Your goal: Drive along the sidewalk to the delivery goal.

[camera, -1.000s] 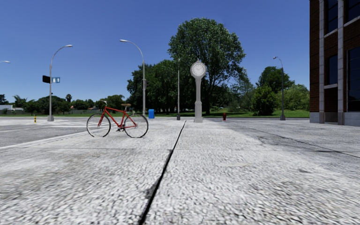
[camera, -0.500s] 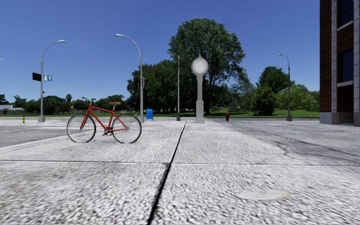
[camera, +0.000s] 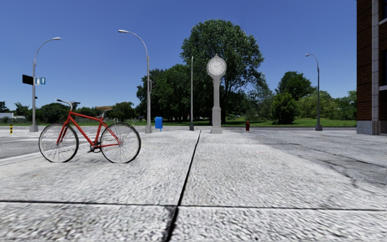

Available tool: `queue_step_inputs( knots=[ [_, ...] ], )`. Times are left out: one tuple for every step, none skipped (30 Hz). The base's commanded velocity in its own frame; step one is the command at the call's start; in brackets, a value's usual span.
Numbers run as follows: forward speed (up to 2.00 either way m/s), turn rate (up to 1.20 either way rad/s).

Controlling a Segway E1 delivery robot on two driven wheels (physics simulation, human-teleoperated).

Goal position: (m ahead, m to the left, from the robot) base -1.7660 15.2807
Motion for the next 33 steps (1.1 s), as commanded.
queue_step_inputs(
  knots=[
    [2.00, 0.00],
    [2.00, 0.00],
    [2.00, 0.00],
    [2.00, 0.00],
    [2.00, 0.00],
    [2.00, 0.00],
    [2.00, 0.00],
    [2.00, 0.00],
    [2.00, 0.00],
    [2.00, 0.00],
    [2.00, 0.00],
    [2.00, 0.00],
    [2.00, 0.00],
    [2.00, 0.00],
    [2.00, 0.00],
    [2.00, 0.00],
    [2.00, 0.04],
    [2.00, 0.04],
    [2.00, 0.07],
    [2.00, 0.08],
    [2.00, 0.08],
    [2.00, 0.08],
    [2.00, 0.15],
    [2.00, 0.15],
    [2.00, 0.28],
    [2.00, 0.34],
    [2.00, 0.10],
    [2.00, 0.00],
    [2.00, 0.00],
    [2.00, 0.00],
    [2.00, 0.00],
    [2.00, 0.00],
    [2.00, 0.00]
  ],
)
